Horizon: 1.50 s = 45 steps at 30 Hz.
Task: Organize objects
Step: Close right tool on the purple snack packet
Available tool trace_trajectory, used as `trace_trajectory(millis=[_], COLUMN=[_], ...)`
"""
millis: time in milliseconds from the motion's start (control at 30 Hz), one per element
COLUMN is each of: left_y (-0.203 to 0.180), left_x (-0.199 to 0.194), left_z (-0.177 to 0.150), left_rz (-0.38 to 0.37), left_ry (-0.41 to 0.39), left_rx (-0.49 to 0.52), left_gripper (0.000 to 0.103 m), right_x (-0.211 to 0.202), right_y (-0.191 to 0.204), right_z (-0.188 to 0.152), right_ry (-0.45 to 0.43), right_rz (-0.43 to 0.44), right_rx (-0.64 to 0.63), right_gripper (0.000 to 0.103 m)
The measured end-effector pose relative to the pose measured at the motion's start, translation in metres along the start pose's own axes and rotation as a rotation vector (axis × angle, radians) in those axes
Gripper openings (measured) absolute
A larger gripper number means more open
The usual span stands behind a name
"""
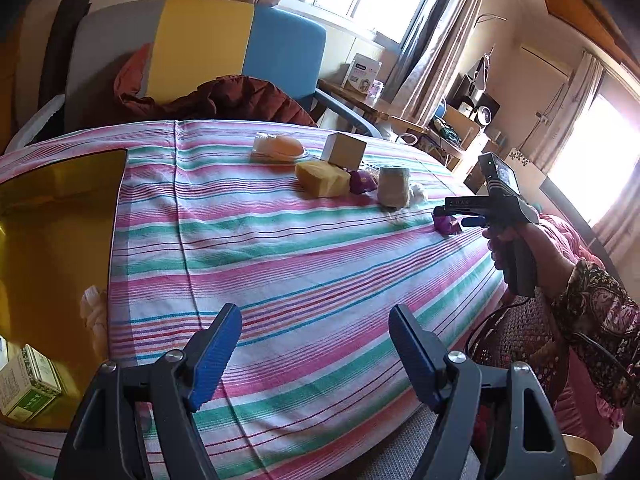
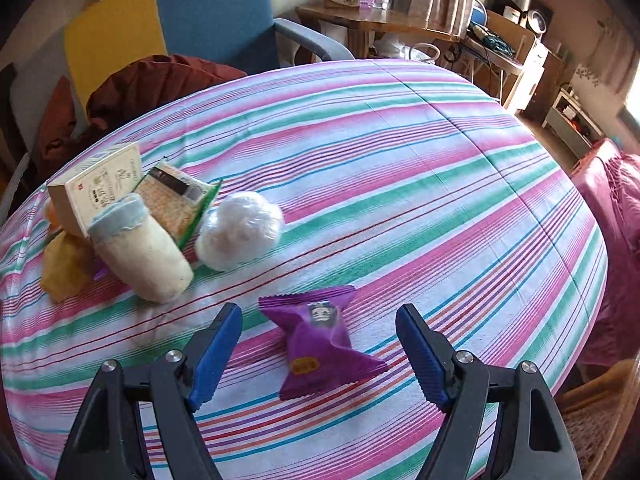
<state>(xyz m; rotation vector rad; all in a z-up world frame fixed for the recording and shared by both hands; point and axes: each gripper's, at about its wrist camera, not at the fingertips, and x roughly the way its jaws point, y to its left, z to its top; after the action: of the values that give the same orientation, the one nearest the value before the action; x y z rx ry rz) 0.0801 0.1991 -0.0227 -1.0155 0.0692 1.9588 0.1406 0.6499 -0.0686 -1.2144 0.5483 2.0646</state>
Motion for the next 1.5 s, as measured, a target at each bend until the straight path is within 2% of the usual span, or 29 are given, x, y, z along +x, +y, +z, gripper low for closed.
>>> trace_trajectory(millis=[33,100,167,300,700,900,967,1067,1233,1367,1500], left_y=[-0.001,-0.004,-0.006,-0.01,-0.016,-0.013,-0.013,-0.017,-0.034,-0.057,-0.088], left_x=[0.002,0.007,0.013,0.027,0.04,0.042,0.046,0.052,0.069,0.094,0.124], left_z=[-0.001,-0.002,-0.002,-0.005,-0.008,-0.004,-0.001,0.006,0.022,0.038,0.058], left_rz=[-0.002,-0.003,-0.005,-0.009,0.005,0.017,0.02,0.022,0.006,-0.013,-0.048], left_ry=[0.007,0.018,0.032,0.069,0.115,0.111,0.115,0.114,0.119,0.134,0.139], left_rx=[0.002,0.004,0.002,-0.001,0.014,-0.002,-0.005,0.001,0.041,0.1,0.201], left_gripper=[0.077,0.077,0.077,0.077,0.077,0.077,0.077,0.077,0.077,0.077,0.077], right_x=[0.006,0.013,0.013,0.015,0.01,-0.006,-0.013,-0.013,-0.003,0.006,0.016], right_y=[-0.003,-0.003,-0.001,0.009,0.059,0.094,0.097,0.08,0.023,-0.01,-0.015], right_z=[-0.001,-0.002,-0.005,-0.005,0.014,-0.005,-0.008,-0.005,0.006,0.009,0.007], right_ry=[0.018,0.053,0.053,0.055,-0.014,-0.011,-0.023,-0.007,0.014,0.054,0.106], right_rz=[0.008,-0.001,-0.004,-0.005,0.145,0.272,0.282,0.26,0.176,0.196,0.23], right_rx=[0.014,0.017,0.0,-0.051,-0.136,-0.285,-0.291,-0.194,0.048,0.186,0.227], right_gripper=[0.076,0.062,0.057,0.037,0.035,0.034,0.034,0.034,0.034,0.035,0.035])
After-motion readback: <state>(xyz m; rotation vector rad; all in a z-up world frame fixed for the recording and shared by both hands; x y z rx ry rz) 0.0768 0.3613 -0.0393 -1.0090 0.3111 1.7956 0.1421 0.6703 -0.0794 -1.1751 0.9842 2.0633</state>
